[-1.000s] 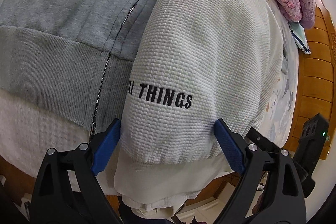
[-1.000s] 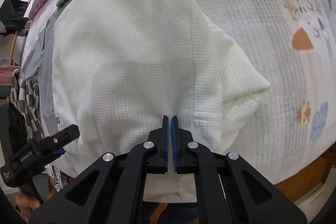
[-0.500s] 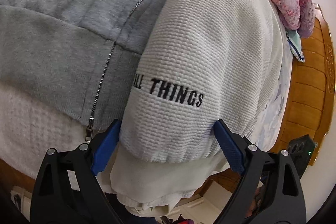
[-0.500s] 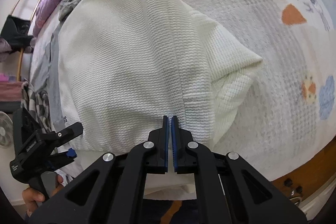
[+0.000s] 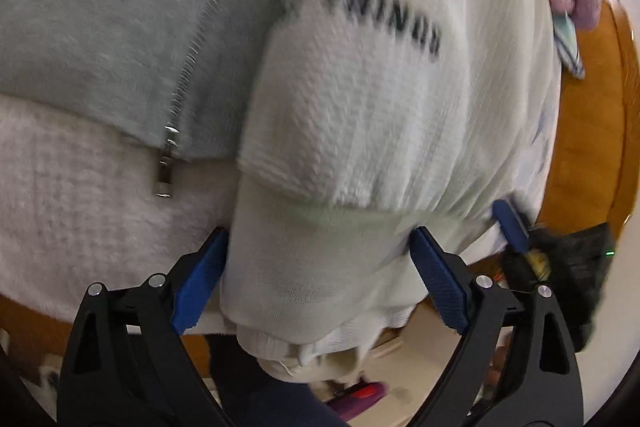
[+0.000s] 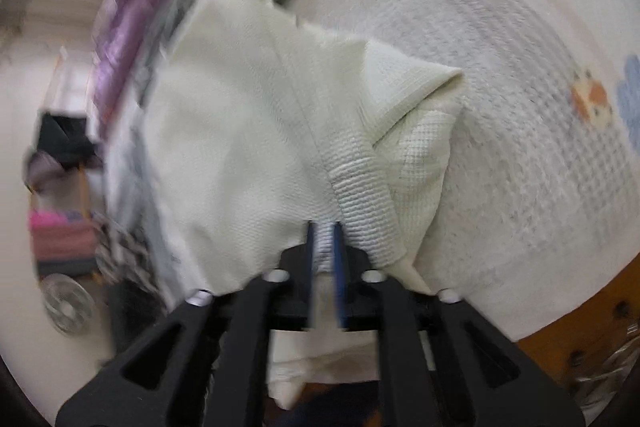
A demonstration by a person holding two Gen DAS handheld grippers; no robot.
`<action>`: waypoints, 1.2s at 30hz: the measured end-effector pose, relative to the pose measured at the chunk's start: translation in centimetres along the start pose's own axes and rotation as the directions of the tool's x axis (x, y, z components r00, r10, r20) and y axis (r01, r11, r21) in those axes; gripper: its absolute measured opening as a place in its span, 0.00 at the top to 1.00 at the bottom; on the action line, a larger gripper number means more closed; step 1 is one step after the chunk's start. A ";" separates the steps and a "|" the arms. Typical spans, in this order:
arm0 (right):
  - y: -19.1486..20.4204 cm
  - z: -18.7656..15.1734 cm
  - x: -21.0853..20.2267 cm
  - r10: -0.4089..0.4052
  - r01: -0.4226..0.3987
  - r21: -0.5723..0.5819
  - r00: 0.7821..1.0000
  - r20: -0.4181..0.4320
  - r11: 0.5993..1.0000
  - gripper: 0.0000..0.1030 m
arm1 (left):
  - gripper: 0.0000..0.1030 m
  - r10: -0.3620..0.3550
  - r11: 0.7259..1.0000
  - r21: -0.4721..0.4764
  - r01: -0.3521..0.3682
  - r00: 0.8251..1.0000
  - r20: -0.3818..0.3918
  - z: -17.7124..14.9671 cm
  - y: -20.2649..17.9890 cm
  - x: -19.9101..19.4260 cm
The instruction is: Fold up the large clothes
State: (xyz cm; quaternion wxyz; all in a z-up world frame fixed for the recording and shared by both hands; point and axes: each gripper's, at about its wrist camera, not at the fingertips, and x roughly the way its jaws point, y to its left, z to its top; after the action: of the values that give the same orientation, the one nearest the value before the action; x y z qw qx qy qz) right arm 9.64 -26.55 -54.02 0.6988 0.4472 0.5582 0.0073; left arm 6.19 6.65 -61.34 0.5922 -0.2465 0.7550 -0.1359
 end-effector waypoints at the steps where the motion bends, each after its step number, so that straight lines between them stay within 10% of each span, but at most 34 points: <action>1: -0.4 -0.5 -0.7 0.006 -0.007 0.021 1.000 0.029 1.000 0.49 | 0.12 0.013 1.000 0.025 -0.014 1.000 0.010 0.0 -0.3 0.2; 9: -5.8 -5.9 -2.3 0.024 -0.039 0.329 0.998 0.050 0.944 0.32 | 0.69 -0.121 0.993 -0.005 0.121 0.992 -0.036 1.0 -1.3 -2.9; 14: -8.3 -10.6 0.0 0.225 -0.247 0.609 0.968 0.114 0.754 0.26 | 0.70 -0.210 0.977 0.026 0.211 0.976 -0.056 1.9 -3.0 -5.1; 23: -6.3 -15.0 3.4 0.406 -0.492 0.718 0.859 0.311 0.492 0.16 | 0.70 -0.314 0.949 0.013 0.315 0.948 -0.060 2.8 -5.0 -6.6; 32: -6.0 -14.4 5.8 0.461 -0.603 0.716 0.777 0.428 0.352 0.11 | 0.70 -0.326 0.945 0.016 0.328 0.944 -0.056 2.4 -5.6 -6.2; 36: -5.6 -12.1 6.3 0.451 -0.615 0.683 0.777 0.440 0.394 0.11 | 0.70 -0.302 0.952 0.032 0.304 0.951 -0.062 2.2 -5.5 -6.1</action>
State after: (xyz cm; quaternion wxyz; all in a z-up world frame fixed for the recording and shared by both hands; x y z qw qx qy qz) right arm -0.20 -19.26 -62.12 0.4287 0.8635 0.2586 -0.0601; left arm 10.57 5.48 -54.13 0.5475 -0.3432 0.7219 -0.2474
